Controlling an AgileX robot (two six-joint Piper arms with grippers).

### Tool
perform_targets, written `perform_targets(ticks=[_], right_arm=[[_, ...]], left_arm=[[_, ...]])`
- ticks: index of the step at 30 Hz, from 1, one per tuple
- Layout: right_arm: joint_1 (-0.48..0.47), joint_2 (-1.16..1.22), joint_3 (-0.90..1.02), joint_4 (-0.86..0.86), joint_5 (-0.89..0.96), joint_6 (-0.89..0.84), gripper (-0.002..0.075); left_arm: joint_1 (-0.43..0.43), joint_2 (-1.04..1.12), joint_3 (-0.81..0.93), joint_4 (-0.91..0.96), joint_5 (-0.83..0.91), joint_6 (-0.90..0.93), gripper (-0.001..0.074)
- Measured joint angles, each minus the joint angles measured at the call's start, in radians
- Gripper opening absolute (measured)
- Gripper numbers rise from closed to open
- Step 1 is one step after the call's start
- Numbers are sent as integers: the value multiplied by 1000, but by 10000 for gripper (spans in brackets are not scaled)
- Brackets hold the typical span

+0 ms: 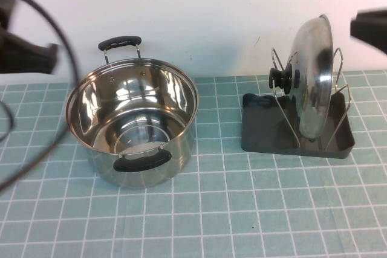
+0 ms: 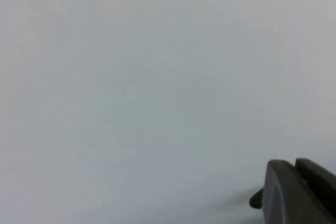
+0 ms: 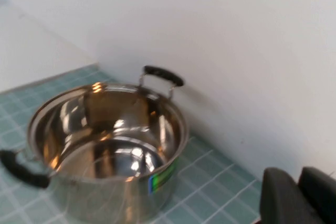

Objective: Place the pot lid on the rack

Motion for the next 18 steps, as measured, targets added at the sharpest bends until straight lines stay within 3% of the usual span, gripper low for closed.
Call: perform_targets(ticks=[3,6,10,13,18], right_arm=[[0,-63,0,-194,69,97,28],[0,-128,0,-419,86,281,11],[0,-232,0,-761,156,523,7],[0,-301,0,-991,254,654,6],[0,-402,27,-1227,342,823,6]], left_arm=[[0,-49,0,-144,76,80,0],[0,-105,0,-457,70,229,0],[0,-167,0,-965,82,652,-1],[0,-180,0,-1249,193,959,-1],[0,-194,0,-1454,441,1207,-1]])
